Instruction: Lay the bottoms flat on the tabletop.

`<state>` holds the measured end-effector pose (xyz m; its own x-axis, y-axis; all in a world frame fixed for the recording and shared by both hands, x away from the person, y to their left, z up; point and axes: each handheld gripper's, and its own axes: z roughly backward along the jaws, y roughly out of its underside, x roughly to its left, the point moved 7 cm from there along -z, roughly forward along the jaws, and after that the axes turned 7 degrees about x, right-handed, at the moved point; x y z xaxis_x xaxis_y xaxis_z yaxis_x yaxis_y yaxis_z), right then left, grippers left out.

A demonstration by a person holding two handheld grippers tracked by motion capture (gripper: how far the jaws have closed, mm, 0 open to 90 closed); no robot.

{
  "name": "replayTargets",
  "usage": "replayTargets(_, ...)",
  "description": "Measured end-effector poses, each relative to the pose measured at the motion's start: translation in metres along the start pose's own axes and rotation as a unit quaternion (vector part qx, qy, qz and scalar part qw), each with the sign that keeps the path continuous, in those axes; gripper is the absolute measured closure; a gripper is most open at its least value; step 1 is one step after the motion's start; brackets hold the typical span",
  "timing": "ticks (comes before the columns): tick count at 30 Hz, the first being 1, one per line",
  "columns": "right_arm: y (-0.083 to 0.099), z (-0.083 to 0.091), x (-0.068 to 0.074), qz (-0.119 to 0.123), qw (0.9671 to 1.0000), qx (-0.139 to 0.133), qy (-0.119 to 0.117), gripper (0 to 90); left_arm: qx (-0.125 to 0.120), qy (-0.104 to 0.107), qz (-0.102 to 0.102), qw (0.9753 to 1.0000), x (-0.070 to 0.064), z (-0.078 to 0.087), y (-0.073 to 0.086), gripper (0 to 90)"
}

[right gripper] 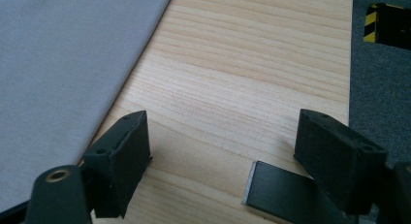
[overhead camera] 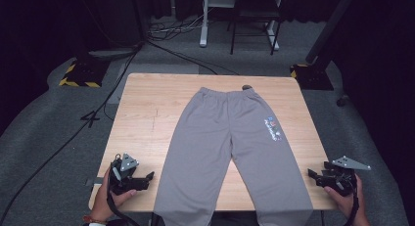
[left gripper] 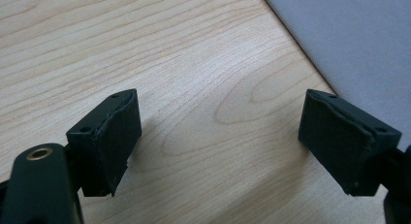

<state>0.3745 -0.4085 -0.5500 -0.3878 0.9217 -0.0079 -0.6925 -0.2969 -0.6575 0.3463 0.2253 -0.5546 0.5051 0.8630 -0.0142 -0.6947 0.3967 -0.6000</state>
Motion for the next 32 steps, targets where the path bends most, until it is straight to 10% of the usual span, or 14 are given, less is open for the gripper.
replayTargets(32, 0.0004, 0.0003, 0.0003, -0.002, 1.0, 0.001, 0.002, 19.4, -0.002, -0.001, 0.005, 1.0, -0.0002, -0.0009, -0.0009, 15.6)
